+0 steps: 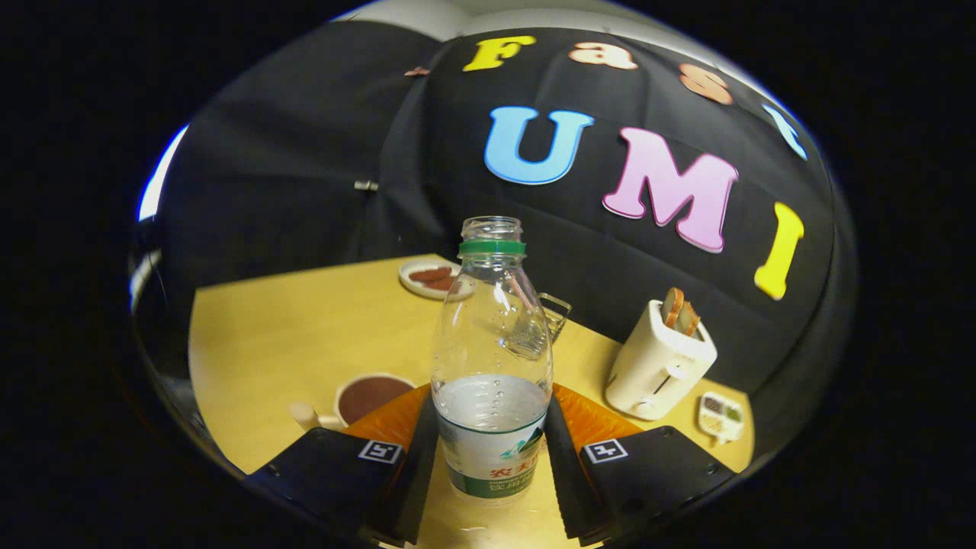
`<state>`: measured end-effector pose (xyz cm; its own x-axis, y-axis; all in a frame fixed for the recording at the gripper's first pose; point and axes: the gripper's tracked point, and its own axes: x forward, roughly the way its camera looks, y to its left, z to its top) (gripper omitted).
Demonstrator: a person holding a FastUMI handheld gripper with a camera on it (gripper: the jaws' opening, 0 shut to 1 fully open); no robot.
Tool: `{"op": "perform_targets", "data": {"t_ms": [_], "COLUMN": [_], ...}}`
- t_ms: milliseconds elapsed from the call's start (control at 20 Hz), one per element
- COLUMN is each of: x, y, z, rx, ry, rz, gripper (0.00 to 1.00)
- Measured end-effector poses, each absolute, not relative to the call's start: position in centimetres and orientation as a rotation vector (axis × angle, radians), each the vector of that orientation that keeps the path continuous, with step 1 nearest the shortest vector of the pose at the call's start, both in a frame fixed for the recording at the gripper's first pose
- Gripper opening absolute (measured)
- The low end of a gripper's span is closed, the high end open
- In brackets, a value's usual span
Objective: Take the bottle from table, then pour the juice into the cup, finally place the bottle on the coaster
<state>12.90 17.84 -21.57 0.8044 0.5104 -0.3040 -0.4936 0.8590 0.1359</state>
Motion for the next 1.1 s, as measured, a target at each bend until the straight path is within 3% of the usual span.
{"op": "perform_targets", "data": {"t_ms": [250, 1100], "x": [17.5, 24.7], "y": [16.2, 15.3], "z": [-17.5, -26.6], "rx": [0.192, 0.267], "ry": [0.211, 0.245], "rz": [0.544, 0.528], "gripper": [0.72, 0.76]}}
